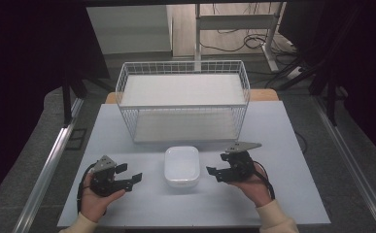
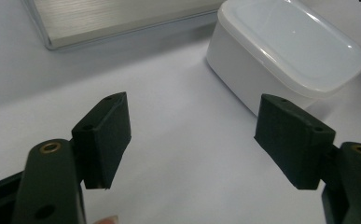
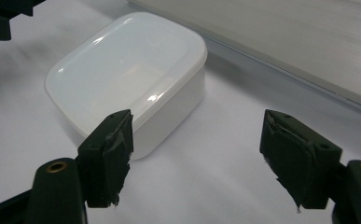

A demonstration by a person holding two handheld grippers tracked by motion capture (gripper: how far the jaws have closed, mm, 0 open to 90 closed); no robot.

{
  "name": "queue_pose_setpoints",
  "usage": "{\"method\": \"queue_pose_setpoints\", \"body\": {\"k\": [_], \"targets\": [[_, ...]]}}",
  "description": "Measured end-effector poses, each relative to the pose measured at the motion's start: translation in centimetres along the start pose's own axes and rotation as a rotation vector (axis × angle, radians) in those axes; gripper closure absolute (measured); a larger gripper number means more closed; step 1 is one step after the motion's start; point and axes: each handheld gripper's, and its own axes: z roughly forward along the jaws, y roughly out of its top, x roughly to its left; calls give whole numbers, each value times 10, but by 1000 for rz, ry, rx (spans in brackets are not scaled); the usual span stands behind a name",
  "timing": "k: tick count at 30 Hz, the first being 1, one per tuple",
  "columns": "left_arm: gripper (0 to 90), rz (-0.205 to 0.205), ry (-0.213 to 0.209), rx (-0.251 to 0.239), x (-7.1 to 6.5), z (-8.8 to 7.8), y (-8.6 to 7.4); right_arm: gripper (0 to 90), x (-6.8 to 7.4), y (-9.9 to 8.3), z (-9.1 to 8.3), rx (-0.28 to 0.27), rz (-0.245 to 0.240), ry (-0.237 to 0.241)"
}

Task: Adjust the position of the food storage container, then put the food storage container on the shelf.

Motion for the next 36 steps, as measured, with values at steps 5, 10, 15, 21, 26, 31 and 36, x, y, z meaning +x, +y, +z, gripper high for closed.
{"method": "queue_pose_setpoints", "body": {"k": [5, 10, 15, 21, 26, 31, 36], "targets": [[264, 8, -3, 1, -1, 0, 1, 245, 1, 0, 0, -9, -14, -4], [263, -2, -2, -5, -1, -3, 3, 242, -2, -2, -2, -26, -12, -22], [261, -3, -14, -10, -4, -7, 13, 243, -3, -3, -6, -43, -1, -19], [259, -26, -20, 6, -9, -7, 26, 253, -3, -4, -8, -46, 16, -8], [259, -55, -46, 49, -11, -2, 34, 263, -2, -2, -11, -59, 40, 12], [259, -68, -75, 75, -18, 6, 43, 274, 2, 1, -10, -53, 44, 15], [261, -112, -118, 97, -22, 16, 52, 293, 4, 4, -11, -67, 87, 37]]}}
